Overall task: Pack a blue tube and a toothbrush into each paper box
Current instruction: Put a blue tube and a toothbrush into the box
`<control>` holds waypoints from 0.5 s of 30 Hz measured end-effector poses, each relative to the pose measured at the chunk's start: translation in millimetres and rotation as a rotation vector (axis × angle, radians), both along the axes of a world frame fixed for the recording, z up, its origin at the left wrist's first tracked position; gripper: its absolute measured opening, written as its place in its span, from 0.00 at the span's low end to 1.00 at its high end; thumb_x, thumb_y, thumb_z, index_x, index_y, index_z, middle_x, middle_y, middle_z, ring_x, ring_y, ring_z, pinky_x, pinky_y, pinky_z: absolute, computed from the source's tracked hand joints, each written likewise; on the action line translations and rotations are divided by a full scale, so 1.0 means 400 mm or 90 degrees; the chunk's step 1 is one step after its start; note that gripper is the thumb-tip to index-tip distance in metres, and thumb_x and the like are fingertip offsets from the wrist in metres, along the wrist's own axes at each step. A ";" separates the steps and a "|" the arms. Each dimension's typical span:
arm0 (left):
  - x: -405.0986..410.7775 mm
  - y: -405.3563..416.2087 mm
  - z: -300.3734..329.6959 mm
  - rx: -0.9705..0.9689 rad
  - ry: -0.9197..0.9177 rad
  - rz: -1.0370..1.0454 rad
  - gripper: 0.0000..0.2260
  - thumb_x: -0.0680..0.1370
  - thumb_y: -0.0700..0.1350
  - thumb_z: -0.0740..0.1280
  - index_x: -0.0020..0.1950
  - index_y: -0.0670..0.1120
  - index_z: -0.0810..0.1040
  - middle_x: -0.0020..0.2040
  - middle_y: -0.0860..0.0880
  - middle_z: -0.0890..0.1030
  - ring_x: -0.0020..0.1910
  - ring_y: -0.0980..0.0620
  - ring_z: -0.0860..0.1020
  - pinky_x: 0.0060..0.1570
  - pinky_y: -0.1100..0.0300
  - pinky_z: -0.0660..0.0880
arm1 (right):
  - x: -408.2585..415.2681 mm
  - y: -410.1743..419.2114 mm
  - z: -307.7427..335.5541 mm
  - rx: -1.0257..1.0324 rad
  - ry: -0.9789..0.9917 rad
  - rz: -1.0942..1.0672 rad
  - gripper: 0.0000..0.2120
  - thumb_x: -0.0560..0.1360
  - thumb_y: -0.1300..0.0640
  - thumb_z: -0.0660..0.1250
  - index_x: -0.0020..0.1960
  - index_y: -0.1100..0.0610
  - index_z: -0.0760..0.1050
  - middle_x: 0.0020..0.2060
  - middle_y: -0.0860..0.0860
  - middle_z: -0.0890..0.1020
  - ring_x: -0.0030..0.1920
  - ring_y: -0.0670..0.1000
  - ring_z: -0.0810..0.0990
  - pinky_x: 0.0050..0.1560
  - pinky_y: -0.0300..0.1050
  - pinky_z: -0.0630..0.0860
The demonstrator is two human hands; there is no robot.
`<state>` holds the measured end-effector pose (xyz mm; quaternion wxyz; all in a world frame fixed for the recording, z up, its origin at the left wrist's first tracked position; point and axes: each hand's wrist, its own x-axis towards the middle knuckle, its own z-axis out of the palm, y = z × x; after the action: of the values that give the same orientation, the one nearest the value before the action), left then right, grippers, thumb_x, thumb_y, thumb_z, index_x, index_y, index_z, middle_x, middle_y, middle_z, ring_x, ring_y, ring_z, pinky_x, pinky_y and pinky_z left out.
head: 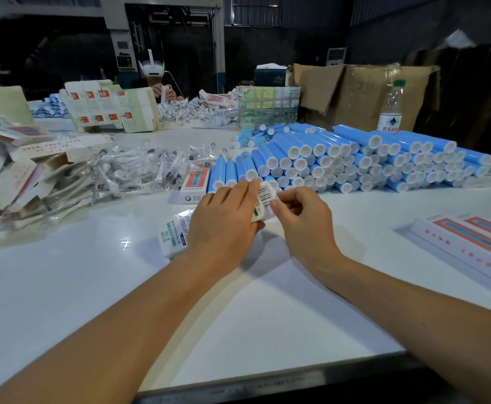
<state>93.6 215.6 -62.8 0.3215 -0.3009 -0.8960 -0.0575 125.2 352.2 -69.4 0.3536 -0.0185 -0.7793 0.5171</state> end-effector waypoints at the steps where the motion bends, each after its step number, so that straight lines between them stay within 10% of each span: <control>1: 0.002 0.000 0.001 -0.005 0.006 -0.001 0.31 0.74 0.52 0.70 0.72 0.40 0.66 0.66 0.43 0.74 0.61 0.42 0.75 0.55 0.50 0.71 | 0.002 -0.001 0.000 0.005 0.008 -0.001 0.09 0.74 0.63 0.69 0.40 0.51 0.73 0.41 0.50 0.78 0.38 0.41 0.75 0.38 0.28 0.70; 7: 0.006 0.003 0.000 -0.003 0.052 -0.004 0.31 0.66 0.49 0.78 0.64 0.36 0.75 0.56 0.40 0.81 0.49 0.40 0.80 0.44 0.51 0.77 | 0.005 -0.006 -0.002 0.029 0.017 0.003 0.08 0.74 0.65 0.69 0.41 0.54 0.74 0.38 0.46 0.74 0.37 0.35 0.74 0.40 0.25 0.69; 15: 0.009 0.003 0.002 0.005 0.000 0.007 0.31 0.76 0.53 0.67 0.74 0.42 0.63 0.68 0.44 0.72 0.63 0.43 0.72 0.57 0.50 0.69 | 0.007 0.001 0.013 -0.020 -0.006 0.028 0.05 0.74 0.63 0.69 0.42 0.55 0.77 0.41 0.51 0.79 0.37 0.40 0.75 0.38 0.27 0.70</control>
<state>97.3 216.6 -62.0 0.3229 -0.2948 -0.8974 -0.0589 128.1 352.5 -64.2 0.3377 -0.0093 -0.7729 0.5372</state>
